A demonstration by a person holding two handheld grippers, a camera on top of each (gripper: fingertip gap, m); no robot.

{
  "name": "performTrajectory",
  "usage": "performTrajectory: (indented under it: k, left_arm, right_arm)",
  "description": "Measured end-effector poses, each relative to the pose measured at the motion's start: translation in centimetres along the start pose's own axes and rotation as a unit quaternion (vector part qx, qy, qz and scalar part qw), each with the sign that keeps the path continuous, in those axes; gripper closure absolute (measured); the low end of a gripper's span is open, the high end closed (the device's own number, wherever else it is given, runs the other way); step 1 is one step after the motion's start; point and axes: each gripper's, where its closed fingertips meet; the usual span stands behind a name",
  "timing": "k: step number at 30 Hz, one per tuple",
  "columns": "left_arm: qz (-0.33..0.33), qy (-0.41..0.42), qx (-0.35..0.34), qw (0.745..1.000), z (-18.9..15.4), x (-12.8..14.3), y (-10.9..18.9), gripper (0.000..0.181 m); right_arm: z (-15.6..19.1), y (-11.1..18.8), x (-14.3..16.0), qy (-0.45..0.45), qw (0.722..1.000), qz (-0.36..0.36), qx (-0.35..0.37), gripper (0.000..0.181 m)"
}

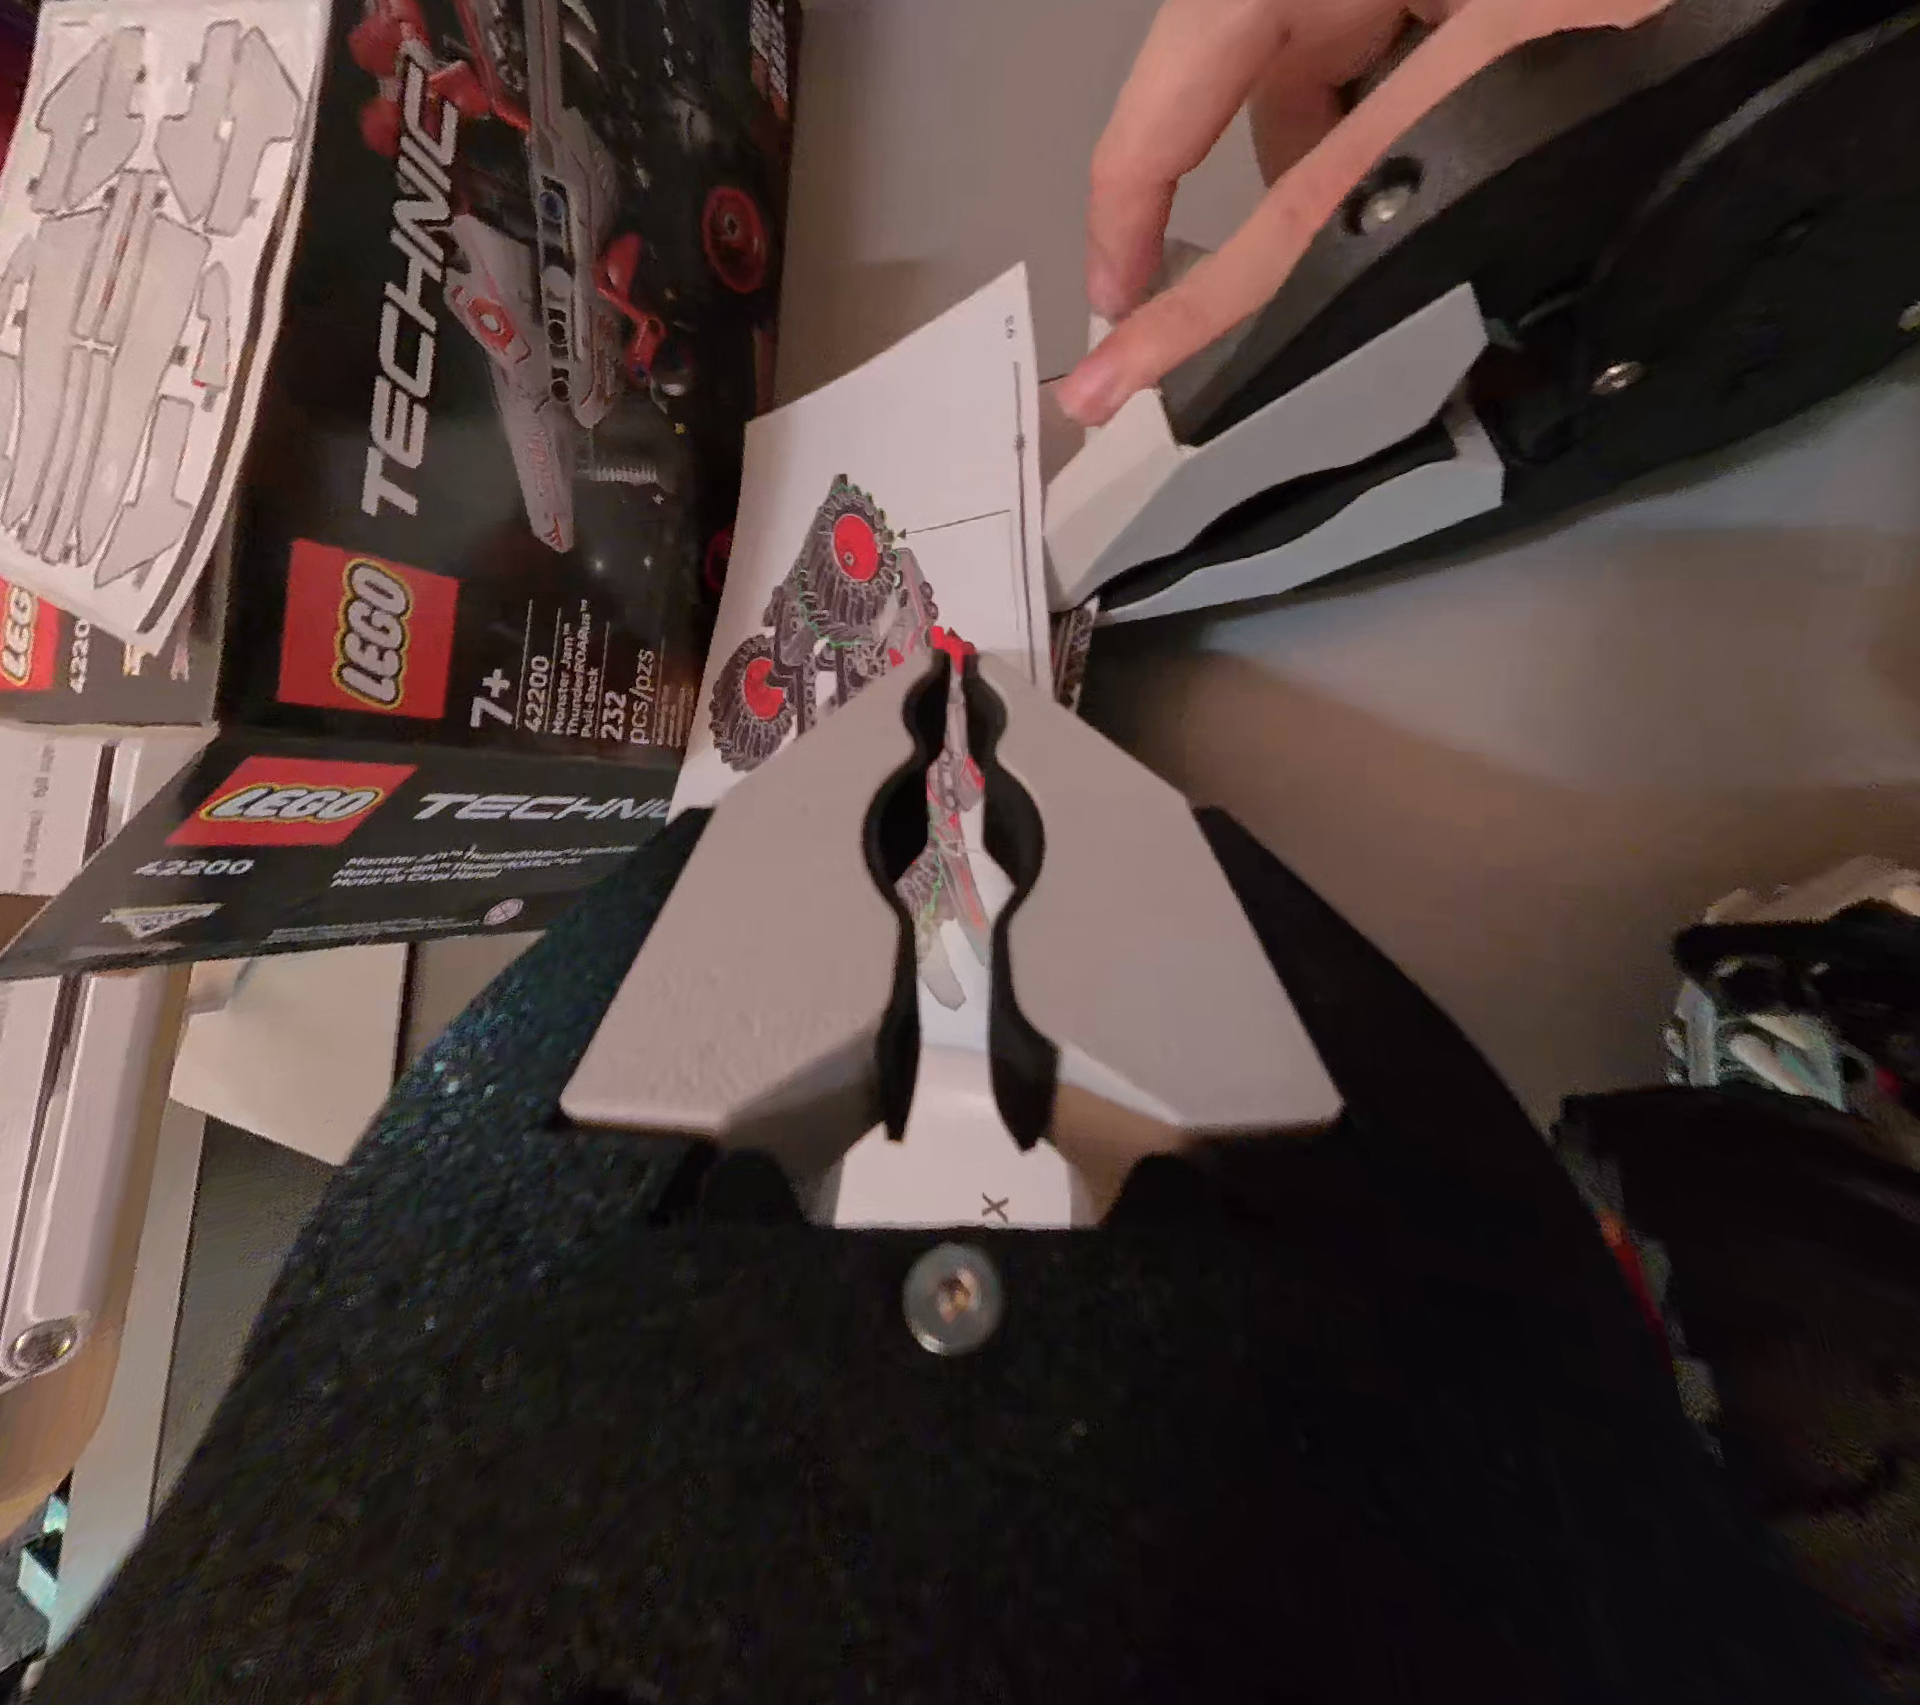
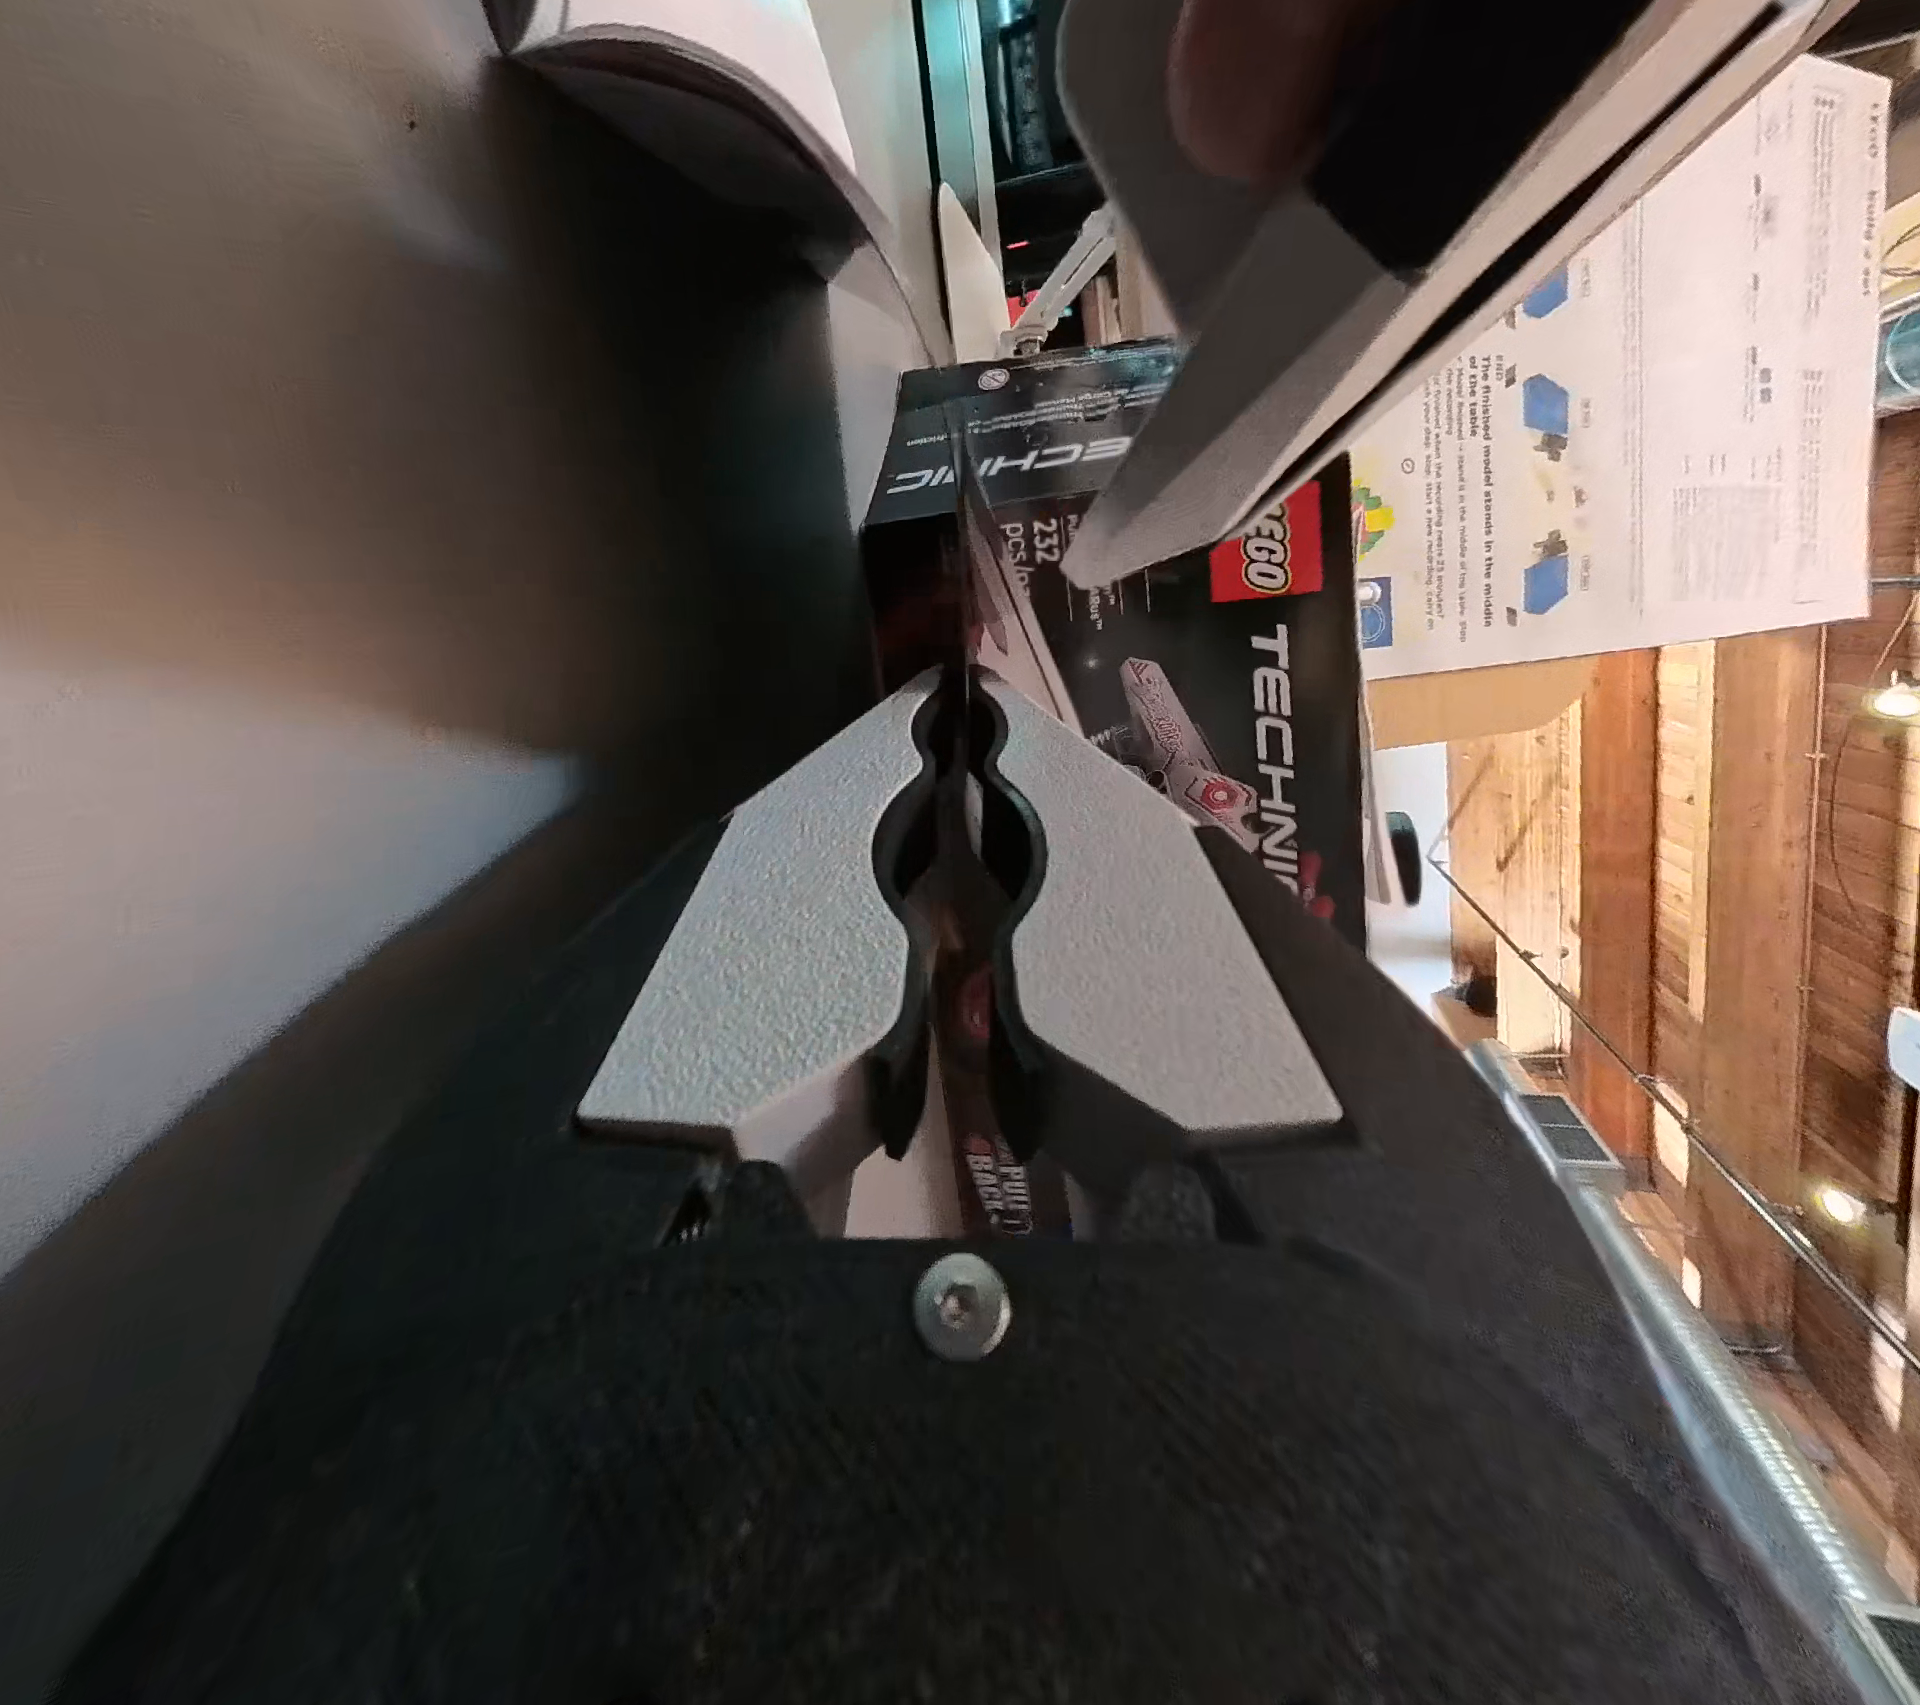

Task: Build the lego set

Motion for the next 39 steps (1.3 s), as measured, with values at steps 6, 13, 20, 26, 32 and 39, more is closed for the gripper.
performTrajectory:
  k: [6, 13, 20, 26, 32, 39]
  left_arm:
    - [0.004, 0.006, 0.029, 1.000, -1.0, -0.1, -0.4, 0.154]
    - [0.026, -0.017, 0.044, 0.999, -1.7, 0.0, -0.8, 0.159]
    - [0.026, 0.003, 0.042, 0.999, -1.1, -0.3, -0.5, 0.159]
    - [0.008, 0.035, 0.043, 0.998, -0.8, -0.8, -0.4, 0.164]
    - [0.035, -0.032, -0.004, 0.999, 0.3, 0.2, -0.6, 0.165]
    - [0.068, -0.068, -0.109, 0.989, 3.3, 2.3, 2.5, 0.181]
  right_arm:
    - [-0.6, 0.0, 0.0, 0.007, 1.000, 0.007, 0.020, 0.181]
    - [-0.5, 0.2, -0.2, 0.015, 1.000, 0.005, 0.015, 0.181]
    - [-0.8, 0.2, -0.2, 0.027, 0.999, 0.008, 0.023, 0.181]
    - [-0.6, 0.2, -0.2, 0.027, 0.999, 0.009, 0.019, 0.181]
    - [-0.7, 0.3, -0.2, 0.029, 0.999, 0.010, 0.022, 0.181]
    - [-0.5, 0.4, -0.2, 0.026, 1.000, 0.010, 0.014, 0.181]
Point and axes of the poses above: each gripper's, where its closed fingertips meet, y back along the fingers, x out of its underside, z = x × y across the jaws, and after that the axes turned 14 degrees about -z, right-handed
